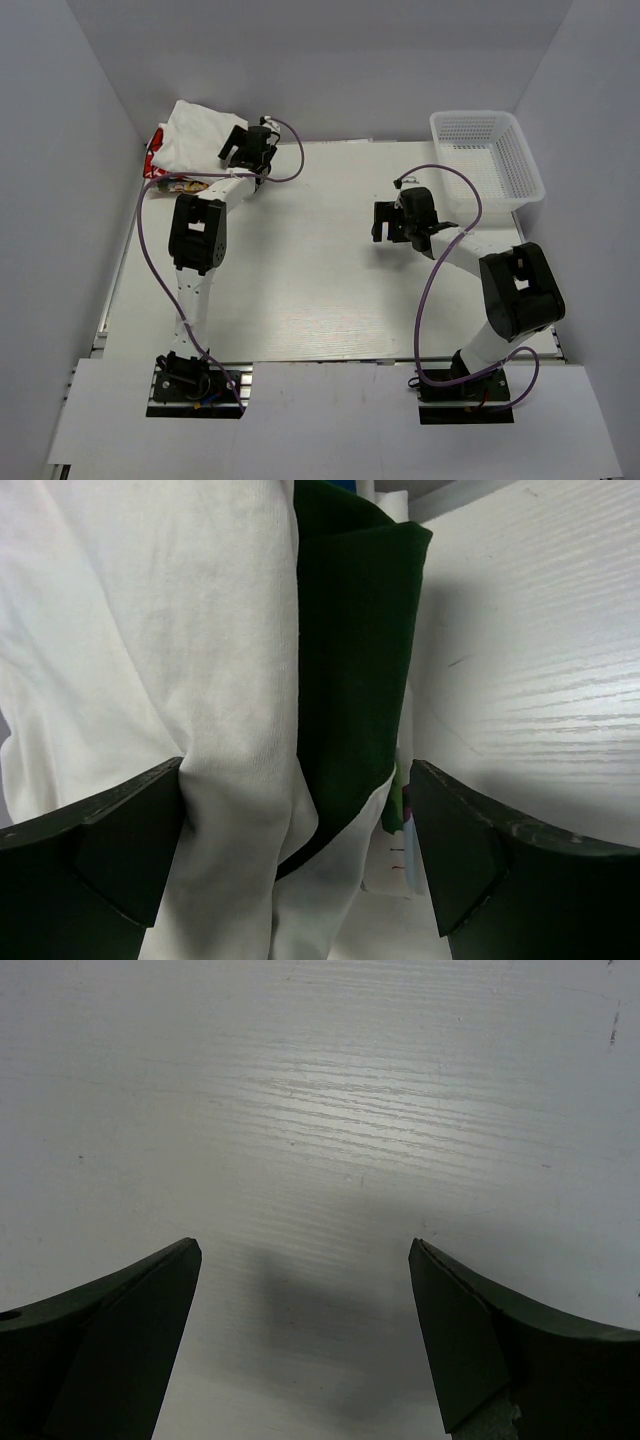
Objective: Fold and stack the t-shirts
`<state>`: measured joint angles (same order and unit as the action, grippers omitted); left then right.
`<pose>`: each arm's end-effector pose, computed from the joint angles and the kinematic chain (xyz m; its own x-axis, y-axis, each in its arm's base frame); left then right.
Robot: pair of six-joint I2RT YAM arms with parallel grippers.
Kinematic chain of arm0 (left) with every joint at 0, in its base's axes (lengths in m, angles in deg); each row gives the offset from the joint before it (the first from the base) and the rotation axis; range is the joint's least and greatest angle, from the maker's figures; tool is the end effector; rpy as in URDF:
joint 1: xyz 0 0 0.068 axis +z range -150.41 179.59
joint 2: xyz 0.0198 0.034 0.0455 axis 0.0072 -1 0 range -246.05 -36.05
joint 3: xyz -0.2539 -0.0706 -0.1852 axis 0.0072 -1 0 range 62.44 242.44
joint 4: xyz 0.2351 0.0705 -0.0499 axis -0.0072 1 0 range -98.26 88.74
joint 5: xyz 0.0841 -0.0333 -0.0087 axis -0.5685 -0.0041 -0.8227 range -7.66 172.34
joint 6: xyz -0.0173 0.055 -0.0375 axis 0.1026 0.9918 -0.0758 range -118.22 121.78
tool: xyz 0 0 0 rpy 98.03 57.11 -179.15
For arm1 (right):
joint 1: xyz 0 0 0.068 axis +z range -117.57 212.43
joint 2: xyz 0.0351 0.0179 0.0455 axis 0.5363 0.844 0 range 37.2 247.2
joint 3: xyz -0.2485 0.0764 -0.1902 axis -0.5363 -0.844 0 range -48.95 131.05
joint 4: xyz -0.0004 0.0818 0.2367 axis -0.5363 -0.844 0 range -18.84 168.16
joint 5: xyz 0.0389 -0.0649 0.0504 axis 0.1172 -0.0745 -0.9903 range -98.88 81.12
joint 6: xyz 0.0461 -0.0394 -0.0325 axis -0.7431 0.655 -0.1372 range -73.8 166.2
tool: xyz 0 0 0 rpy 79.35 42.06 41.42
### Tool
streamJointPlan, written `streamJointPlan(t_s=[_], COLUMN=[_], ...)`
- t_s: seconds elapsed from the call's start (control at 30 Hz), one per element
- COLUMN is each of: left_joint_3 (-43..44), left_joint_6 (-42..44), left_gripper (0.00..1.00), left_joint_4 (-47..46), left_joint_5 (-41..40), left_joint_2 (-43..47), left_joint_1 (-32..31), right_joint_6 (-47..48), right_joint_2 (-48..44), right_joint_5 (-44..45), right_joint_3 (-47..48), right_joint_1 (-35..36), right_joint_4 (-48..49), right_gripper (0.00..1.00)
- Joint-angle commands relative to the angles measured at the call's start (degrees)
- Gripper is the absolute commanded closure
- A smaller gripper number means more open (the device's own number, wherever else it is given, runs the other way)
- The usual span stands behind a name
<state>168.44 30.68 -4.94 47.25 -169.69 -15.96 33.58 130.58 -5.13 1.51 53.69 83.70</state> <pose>0.5617 -0.1231 0.2248 -0.5574 0.5656 -0.6078 0.0158 0.7391 0.6734 0.3304 0.1247 0.2342 -0.6207 -0.0074 -0.7841 -0.1821 0.9740 0.1349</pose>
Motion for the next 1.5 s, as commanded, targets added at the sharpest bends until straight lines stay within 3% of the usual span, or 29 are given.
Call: streamJointPlan(t_s=[0.0,0.67,0.7,0.83,0.87,1.0,1.07,1.47], left_joint_3=[1.1,-2.5,-2.5,-1.2,-0.5,2.4,2.9,17.0], left_joint_6=[-2.2,4.5,4.5,5.3,5.3,5.3,3.9,3.1], left_gripper=[0.01,0.01,0.06,0.53,0.69,0.95,1.0,1.0], left_joint_4=[3.0,-7.3,-8.3,-11.7,-12.4,-15.3,-15.4,-16.0], left_joint_5=[3.4,-7.0,-7.7,-10.4,-11.1,-14.3,-15.7,-18.3], left_joint_2=[0.3,-5.3,-5.3,-4.3,-3.7,-2.5,-2.0,-2.4], left_joint_1=[-0.2,0.9,0.9,0.9,0.9,0.9,1.4,7.3], right_joint_6=[0.7,0.9,0.8,0.6,0.6,0.6,0.6,0.6], right_joint_2=[0.3,0.9,1.1,1.4,1.4,1.3,0.9,1.5], right_joint_5=[0.6,3.2,3.0,2.4,2.2,2.3,2.0,1.2], right_joint_3=[2.1,2.0,2.2,2.2,2.4,2.5,2.3,3.0], right_joint_1=[0.1,0.1,0.2,0.2,0.2,0.2,0.1,0.2], right_joint_4=[-0.3,-0.1,-0.1,-0.2,-0.2,-0.4,-0.3,-0.8], right_gripper=[0.1,0.1,0.1,0.1,0.1,0.1,0.1,0.1])
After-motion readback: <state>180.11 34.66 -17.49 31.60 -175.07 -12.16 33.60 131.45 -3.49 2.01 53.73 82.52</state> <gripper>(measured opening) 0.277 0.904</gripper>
